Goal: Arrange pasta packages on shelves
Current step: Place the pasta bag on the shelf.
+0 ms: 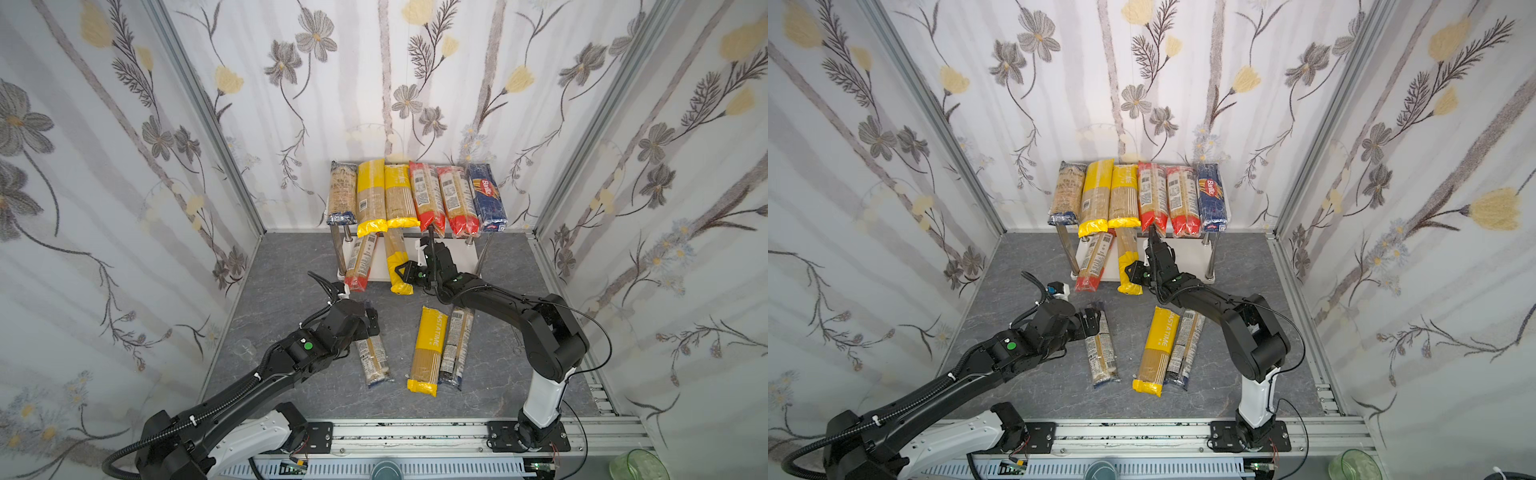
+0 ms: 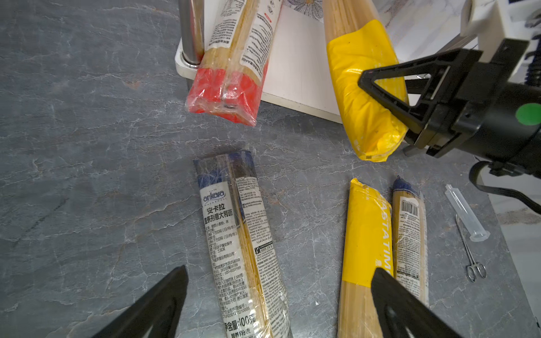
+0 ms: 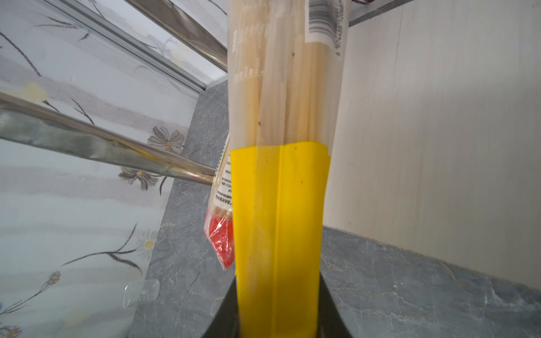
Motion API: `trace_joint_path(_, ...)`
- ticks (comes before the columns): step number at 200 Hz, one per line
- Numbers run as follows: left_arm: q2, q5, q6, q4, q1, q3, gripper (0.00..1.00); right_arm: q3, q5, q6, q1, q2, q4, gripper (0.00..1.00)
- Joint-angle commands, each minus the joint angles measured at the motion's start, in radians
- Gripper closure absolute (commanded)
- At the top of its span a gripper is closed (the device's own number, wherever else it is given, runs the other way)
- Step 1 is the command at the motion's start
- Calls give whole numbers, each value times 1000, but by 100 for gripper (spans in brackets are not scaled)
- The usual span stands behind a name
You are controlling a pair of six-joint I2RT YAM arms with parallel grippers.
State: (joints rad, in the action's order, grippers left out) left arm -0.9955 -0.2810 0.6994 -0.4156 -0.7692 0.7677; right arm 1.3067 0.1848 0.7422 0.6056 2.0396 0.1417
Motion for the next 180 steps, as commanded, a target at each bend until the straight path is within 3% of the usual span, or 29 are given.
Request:
trace_joint_path(1, 1, 10, -35, 6, 18, 11, 0, 61, -64, 22, -2, 49, 64, 86)
trace_joint_path(77, 43, 34, -60, 6, 51, -7, 0, 199, -63, 68, 7, 192, 36, 76)
trace_joint_path(130, 91, 43, -70, 6, 67, -30, 0, 291, -17, 86, 29, 272, 19, 44)
trace_joint_path(180, 134, 61, -74, 5, 86, -50, 0, 322, -11, 103, 40, 302, 16, 39)
